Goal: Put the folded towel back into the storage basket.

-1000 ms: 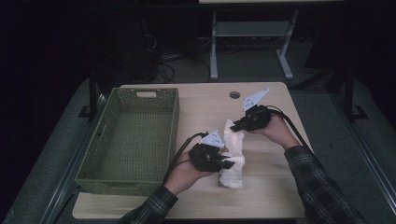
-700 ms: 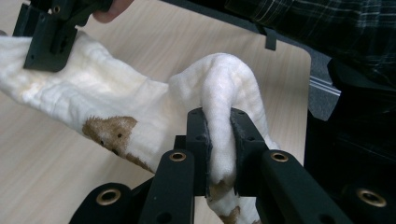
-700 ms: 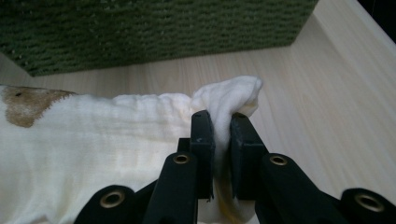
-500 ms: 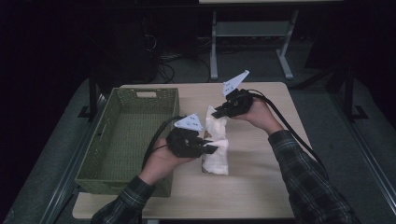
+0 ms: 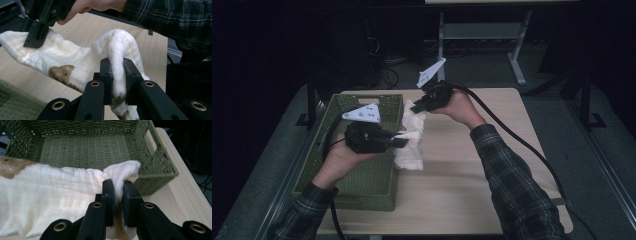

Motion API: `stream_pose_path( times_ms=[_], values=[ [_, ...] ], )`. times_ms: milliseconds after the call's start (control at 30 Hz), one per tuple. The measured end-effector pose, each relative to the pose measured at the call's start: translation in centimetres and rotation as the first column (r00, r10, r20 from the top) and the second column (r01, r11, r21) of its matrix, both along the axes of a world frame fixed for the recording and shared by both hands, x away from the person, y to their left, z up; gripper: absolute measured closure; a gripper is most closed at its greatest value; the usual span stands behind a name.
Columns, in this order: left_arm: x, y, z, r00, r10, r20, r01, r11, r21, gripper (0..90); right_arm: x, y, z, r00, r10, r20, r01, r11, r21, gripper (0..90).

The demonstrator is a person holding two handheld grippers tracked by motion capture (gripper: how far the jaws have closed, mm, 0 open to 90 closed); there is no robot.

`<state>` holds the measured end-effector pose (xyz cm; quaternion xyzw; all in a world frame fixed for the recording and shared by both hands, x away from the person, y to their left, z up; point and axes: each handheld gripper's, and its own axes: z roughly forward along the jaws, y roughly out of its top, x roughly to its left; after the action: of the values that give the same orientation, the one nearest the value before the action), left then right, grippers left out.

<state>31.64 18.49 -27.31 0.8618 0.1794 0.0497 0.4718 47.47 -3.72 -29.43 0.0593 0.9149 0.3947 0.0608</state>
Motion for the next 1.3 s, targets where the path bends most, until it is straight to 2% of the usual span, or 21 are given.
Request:
stream_pose_path(
  times_ms=[33, 167, 200, 233, 300, 600, 867, 1167, 1200, 1267, 1300],
  values=[
    [0.0, 0.5, 0.1, 1.0000, 0.002, 0.004, -0.002, 1.0000, -0.002, 79.5, 0.0, 0.0, 0.0, 1.0000, 0.000, 0.000, 0.000, 1.0000, 0.000, 81.4],
    [-0.3, 2.8, 0.3, 0.9997, 0.019, 0.012, -0.019, 0.9998, -0.007, 79.5, 0.1, 2.4, 0.6, 0.9999, 0.011, 0.009, -0.011, 0.9999, -0.005, 81.4],
    [-0.3, 3.2, 0.3, 0.9996, 0.025, 0.010, -0.025, 0.9997, -0.008, 79.5, 0.3, 3.6, 0.7, 0.9998, 0.016, 0.007, -0.016, 0.9999, -0.005, 81.5],
    [-0.4, 4.1, 0.1, 0.9994, 0.034, 0.010, -0.034, 0.9994, -0.004, 79.5, 0.3, 3.6, 0.7, 0.9998, 0.016, 0.007, -0.016, 0.9999, -0.005, 81.5],
    [-0.5, 5.1, -0.1, 0.9988, 0.048, 0.007, -0.048, 0.9988, -0.001, 79.5, 0.4, 5.0, 0.7, 0.9996, 0.026, 0.010, -0.026, 0.9996, -0.008, 81.5],
    [-0.9, 8.2, -2.0, 0.9950, 0.098, -0.016, -0.098, 0.9944, 0.040, 79.5, 0.7, 8.6, -1.1, 0.9988, 0.049, 0.001, -0.049, 0.9987, 0.009, 81.4],
    [-1.2, 9.1, -4.4, 0.9935, 0.100, -0.054, -0.096, 0.9929, 0.069, 79.5, 0.4, 10.5, -3.8, 0.9976, 0.060, -0.033, -0.061, 0.9980, -0.016, 81.4],
    [-1.2, 8.7, -7.1, 0.9925, 0.063, -0.105, -0.052, 0.9934, 0.102, 78.7, -0.5, 11.7, -6.2, 0.9954, 0.082, -0.050, -0.085, 0.9945, -0.062, 81.4],
    [-1.1, 8.6, -7.3, 0.9912, 0.064, -0.116, -0.052, 0.9933, 0.103, 77.1, -0.5, 11.8, -6.4, 0.9952, 0.086, -0.046, -0.089, 0.9940, -0.063, 81.4],
    [-1.0, 8.5, -7.7, 0.9912, 0.073, -0.110, -0.062, 0.9927, 0.103, 61.5, -0.5, 12.0, -6.7, 0.9947, 0.091, -0.048, -0.094, 0.9934, -0.065, 81.4],
    [-0.9, 8.5, -7.8, 0.9914, 0.081, -0.103, -0.071, 0.9923, 0.101, 57.7, -0.5, 12.0, -6.8, 0.9944, 0.094, -0.049, -0.097, 0.9933, -0.062, 81.4]
  ],
)
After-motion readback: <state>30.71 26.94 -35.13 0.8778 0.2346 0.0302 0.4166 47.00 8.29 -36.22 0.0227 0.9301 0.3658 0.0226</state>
